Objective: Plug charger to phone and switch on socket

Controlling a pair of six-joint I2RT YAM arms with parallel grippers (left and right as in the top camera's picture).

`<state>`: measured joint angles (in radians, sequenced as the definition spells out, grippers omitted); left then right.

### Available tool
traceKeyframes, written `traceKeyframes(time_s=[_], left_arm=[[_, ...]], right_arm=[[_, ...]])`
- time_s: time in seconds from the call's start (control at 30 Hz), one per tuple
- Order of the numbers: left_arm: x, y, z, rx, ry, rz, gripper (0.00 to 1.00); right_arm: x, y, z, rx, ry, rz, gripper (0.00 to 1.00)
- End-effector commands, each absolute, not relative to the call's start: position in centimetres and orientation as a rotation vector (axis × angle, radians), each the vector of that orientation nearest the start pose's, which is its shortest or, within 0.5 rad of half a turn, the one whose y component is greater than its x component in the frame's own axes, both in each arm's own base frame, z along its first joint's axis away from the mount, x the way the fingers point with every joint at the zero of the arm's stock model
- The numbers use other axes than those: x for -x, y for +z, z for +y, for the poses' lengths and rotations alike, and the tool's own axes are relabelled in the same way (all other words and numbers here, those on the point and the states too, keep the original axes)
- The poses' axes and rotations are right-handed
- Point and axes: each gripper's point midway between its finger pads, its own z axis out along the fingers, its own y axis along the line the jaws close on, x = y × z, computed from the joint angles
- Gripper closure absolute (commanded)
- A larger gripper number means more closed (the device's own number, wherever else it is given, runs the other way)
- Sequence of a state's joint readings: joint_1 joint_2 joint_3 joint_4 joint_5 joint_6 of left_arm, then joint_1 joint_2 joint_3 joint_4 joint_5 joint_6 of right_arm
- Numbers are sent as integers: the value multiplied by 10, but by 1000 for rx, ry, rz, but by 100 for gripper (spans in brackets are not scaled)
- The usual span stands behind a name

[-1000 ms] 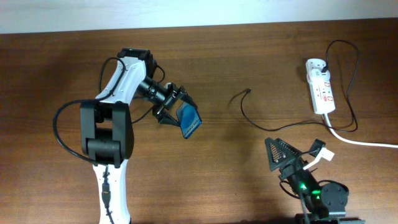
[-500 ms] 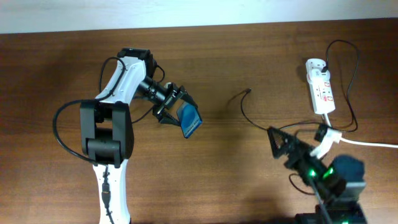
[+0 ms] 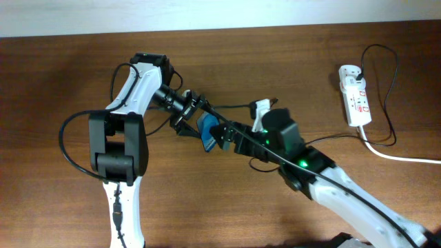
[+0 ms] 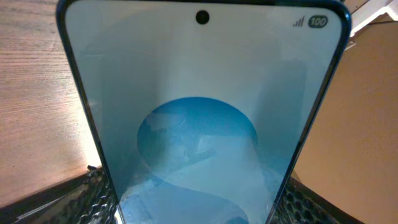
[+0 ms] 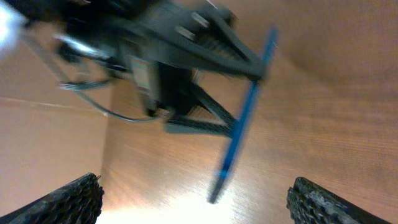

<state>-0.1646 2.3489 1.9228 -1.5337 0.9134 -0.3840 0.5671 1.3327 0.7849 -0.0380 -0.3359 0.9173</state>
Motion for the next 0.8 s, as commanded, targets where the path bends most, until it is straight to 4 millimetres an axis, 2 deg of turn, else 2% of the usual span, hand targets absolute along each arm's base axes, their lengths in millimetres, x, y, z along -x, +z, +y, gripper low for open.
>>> traceKeyframes(time_s=[0.0, 0.1, 0.23, 0.33, 0.37, 0.47, 0.63, 0.67, 0.77], left_arm=[[-363, 95, -202, -461, 1043, -2312, 27], [-362, 95, -202, -461, 1042, -2311, 27], [-362, 95, -202, -461, 1042, -2311, 27], [-362, 95, -202, -461, 1042, -2311, 27], [-362, 95, -202, -461, 1042, -2311, 27], [-362, 95, -202, -461, 1042, -2312, 27], [-362, 95, -202, -461, 1042, -2312, 27], [-362, 95, -202, -461, 1042, -2312, 27], [-362, 95, -202, -461, 1042, -2312, 27]], right_arm=[[-316, 126, 259, -413, 1095, 2448, 2], [-323, 120, 260, -515, 1040, 2413, 2], [-325, 126, 266, -505, 906, 2310, 2], [-327, 137, 275, -486, 916, 2249, 0], [-327, 137, 275, -486, 919, 2245, 4], [-328, 131, 280, -479, 922, 2250, 9], [-329, 118, 299, -445, 956, 2252, 10], [-330, 117, 300, -445, 956, 2251, 12], [-330, 123, 306, -440, 993, 2226, 30]])
